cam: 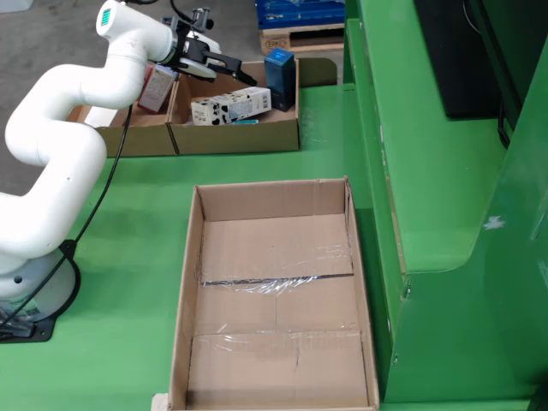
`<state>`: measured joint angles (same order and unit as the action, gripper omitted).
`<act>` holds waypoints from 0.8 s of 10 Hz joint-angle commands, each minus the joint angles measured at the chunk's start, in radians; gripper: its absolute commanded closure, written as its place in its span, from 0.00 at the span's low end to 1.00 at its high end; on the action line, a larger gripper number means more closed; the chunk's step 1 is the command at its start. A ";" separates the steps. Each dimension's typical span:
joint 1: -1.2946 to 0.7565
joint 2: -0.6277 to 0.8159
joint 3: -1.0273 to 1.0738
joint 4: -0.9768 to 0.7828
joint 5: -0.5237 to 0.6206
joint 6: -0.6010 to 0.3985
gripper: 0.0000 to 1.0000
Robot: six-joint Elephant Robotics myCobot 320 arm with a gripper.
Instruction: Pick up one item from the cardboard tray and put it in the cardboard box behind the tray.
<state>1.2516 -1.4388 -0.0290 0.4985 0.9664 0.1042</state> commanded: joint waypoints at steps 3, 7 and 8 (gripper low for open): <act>-0.012 0.042 0.029 0.014 -0.012 -0.009 0.00; -0.028 0.128 0.029 0.014 -0.012 -0.051 0.00; -0.031 0.147 0.029 0.014 -0.012 -0.052 0.00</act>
<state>1.2394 -1.3835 -0.0276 0.5000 0.9632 0.0581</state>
